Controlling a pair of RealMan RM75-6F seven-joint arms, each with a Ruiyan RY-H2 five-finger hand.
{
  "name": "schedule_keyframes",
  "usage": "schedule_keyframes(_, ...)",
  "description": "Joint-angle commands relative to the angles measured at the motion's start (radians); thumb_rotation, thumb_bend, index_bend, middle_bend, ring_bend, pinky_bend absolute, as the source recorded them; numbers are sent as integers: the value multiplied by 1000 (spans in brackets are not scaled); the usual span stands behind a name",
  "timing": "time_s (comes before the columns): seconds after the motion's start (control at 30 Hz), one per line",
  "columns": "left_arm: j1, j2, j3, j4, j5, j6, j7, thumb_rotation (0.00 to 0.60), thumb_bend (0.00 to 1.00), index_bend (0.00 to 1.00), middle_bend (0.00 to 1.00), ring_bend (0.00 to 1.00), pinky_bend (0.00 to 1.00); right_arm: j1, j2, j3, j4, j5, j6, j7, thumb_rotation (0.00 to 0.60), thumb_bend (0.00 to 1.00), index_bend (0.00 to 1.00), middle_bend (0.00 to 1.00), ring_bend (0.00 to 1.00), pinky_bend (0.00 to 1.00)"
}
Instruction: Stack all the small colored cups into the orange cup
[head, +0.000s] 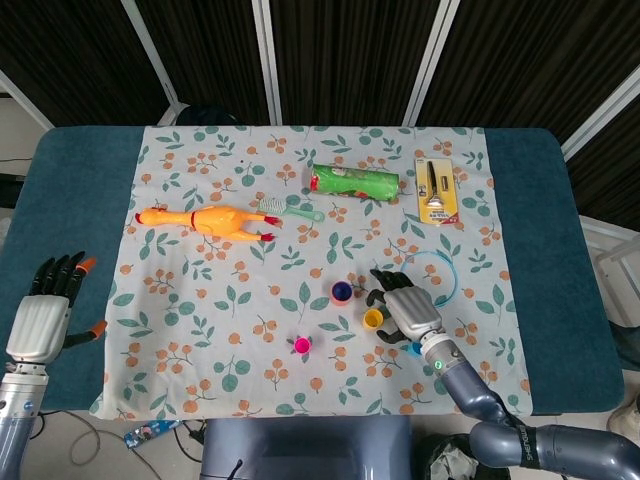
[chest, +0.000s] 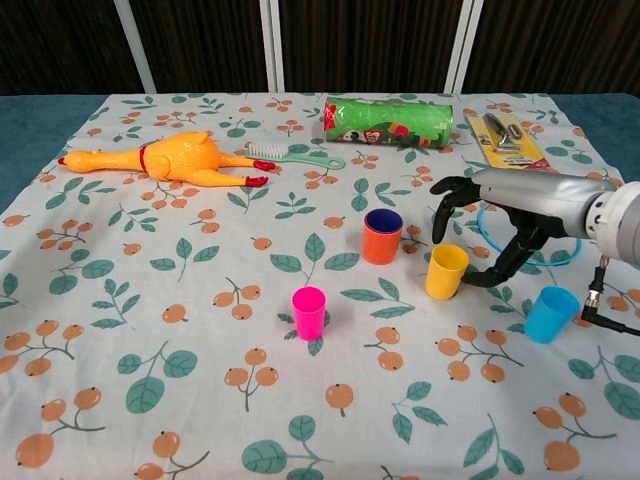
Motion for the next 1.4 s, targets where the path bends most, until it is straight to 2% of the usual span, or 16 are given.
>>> schedule_keyframes(0.03, 3, 1, -7, 0, 0, -5, -1, 600, 127, 123, 20, 0, 0, 1, -4, -1, 6, 2, -1, 6, 600, 341, 395, 0, 0, 89)
schedule_keyframes(1.07, 29, -8, -55, 7, 11, -30, 7, 600, 126, 127, 19, 0, 0, 27, -8, 8, 0, 54, 4, 23, 600, 343, 528, 0, 0, 122)
schedule_keyframes(1.23, 32, -8, -58, 4, 16, -31, 12, 600, 126, 128, 19, 0, 0, 35, 12, 32, -21, 52, 12, 34, 600, 344, 528, 0, 0, 122)
schedule_keyframes(1.4, 36, -9, -64, 3, 15, -30, 17, 600, 126, 128, 19, 0, 0, 63, 68, 82, -62, 74, 13, 23, 600, 344, 528, 0, 0, 122)
